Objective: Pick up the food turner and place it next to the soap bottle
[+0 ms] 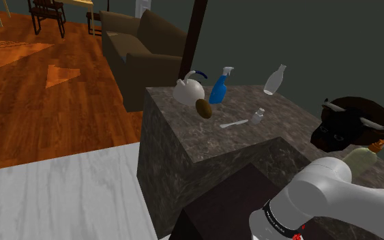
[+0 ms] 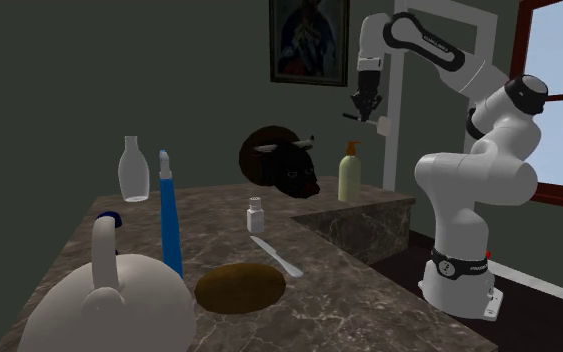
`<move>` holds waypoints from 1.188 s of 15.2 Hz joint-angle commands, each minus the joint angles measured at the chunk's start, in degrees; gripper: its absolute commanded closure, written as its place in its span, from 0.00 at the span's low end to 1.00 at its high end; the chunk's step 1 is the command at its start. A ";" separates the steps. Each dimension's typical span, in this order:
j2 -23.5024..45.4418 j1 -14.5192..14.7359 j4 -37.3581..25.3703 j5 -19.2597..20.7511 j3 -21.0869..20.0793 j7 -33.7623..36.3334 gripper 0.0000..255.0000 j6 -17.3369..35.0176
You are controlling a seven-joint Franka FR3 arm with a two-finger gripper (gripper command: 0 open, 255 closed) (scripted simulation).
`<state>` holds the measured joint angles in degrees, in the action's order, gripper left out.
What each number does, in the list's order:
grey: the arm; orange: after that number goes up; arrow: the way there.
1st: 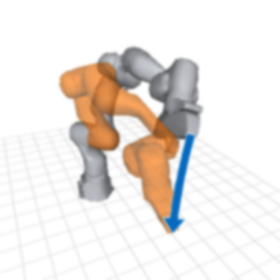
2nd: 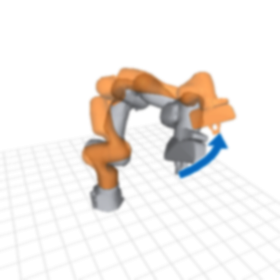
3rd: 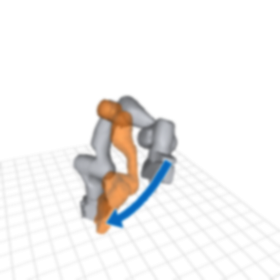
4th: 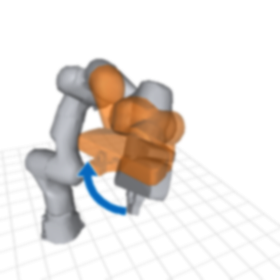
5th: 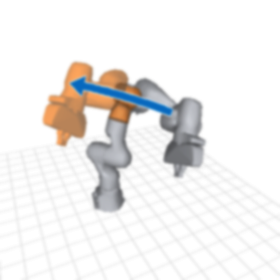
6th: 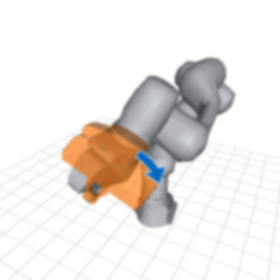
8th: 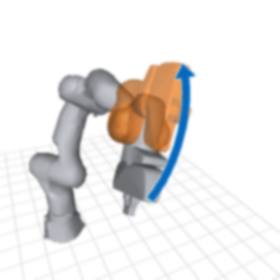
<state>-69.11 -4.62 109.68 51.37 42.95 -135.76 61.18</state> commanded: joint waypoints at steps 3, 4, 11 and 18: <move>0.66 1.25 -6.18 4.49 3.61 -6.58 1.00 -0.60; 0.89 1.66 -7.86 5.56 4.51 -8.22 1.00 -0.69; 3.42 6.17 -21.79 12.56 11.40 -20.19 1.00 -0.79; -0.65 3.75 -15.00 13.80 12.36 -18.41 1.00 1.98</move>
<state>-69.25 -0.67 93.99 64.86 55.01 -154.23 62.74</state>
